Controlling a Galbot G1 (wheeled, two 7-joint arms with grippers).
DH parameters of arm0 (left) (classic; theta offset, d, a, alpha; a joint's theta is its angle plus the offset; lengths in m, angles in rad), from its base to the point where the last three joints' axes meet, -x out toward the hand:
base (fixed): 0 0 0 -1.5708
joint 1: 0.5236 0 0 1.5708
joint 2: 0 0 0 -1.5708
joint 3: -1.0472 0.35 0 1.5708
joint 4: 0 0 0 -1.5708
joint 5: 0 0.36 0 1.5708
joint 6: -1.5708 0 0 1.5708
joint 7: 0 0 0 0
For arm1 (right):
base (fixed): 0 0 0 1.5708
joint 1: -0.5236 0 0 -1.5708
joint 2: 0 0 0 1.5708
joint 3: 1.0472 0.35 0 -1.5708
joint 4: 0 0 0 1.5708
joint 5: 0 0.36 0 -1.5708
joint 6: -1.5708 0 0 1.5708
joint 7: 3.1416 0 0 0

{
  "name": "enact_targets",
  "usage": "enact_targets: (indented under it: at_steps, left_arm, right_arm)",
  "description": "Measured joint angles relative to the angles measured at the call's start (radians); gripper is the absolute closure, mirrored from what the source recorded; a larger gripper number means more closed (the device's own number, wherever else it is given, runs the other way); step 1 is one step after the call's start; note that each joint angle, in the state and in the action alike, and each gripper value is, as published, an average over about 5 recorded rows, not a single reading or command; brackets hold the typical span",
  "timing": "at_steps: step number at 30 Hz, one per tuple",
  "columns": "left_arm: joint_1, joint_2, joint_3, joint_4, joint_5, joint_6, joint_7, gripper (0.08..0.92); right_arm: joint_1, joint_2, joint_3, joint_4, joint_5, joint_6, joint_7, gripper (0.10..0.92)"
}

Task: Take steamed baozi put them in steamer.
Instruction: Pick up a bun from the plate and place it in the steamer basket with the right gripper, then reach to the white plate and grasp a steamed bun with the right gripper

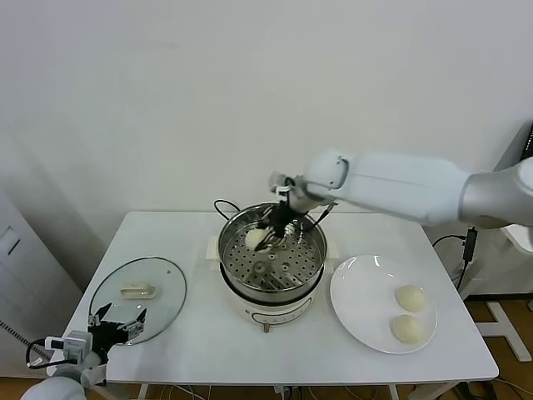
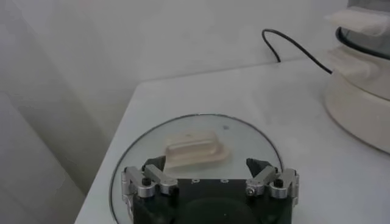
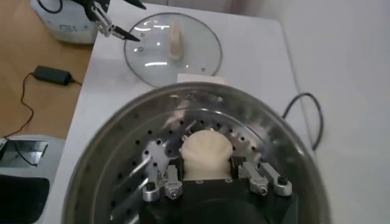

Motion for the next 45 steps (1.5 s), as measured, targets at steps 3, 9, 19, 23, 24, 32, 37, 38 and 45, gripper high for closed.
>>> enact_targets:
  at_steps: [3,9,19,23,24,32,37,38,45]
  left_arm:
    - [-0.003,0.002,0.000,0.004,-0.001,0.000,0.000,0.177]
    - [-0.005,0.005,0.000,0.007,-0.003,-0.001,0.000,0.177]
    - [0.000,0.004,-0.003,0.004,-0.004,-0.001,0.000,0.177]
    - [0.001,0.004,-0.005,-0.001,-0.004,-0.001,0.000,0.177]
    - [0.001,0.004,-0.005,-0.003,-0.004,-0.001,0.000,0.177]
    - [0.011,0.003,-0.008,-0.019,-0.004,0.000,0.000,0.177]
    - [0.019,0.003,-0.015,-0.029,-0.004,-0.001,0.000,0.177]
    - [0.021,0.003,-0.017,-0.031,-0.004,-0.001,0.000,0.177]
    - [0.027,0.002,-0.022,-0.042,-0.003,-0.002,0.000,0.177]
  right_arm:
    - [-0.024,0.020,0.004,-0.016,-0.006,-0.008,0.015,0.558]
    - [-0.058,0.041,0.014,-0.039,-0.013,-0.023,0.041,0.493]
    - [-0.032,0.015,0.020,-0.025,-0.011,-0.038,0.025,0.228]
    - [0.041,-0.050,-0.007,0.002,-0.027,-0.023,-0.041,0.205]
    - [0.063,-0.071,-0.017,0.009,-0.034,-0.016,-0.063,0.203]
    - [0.204,-0.275,-0.118,0.083,-0.147,0.074,-0.250,0.203]
    - [0.238,-0.413,-0.162,0.138,-0.256,0.138,-0.330,0.203]
    - [0.240,-0.438,-0.168,0.148,-0.278,0.150,-0.342,0.203]
    - [0.210,-0.584,-0.177,0.183,-0.422,0.226,-0.397,0.203]
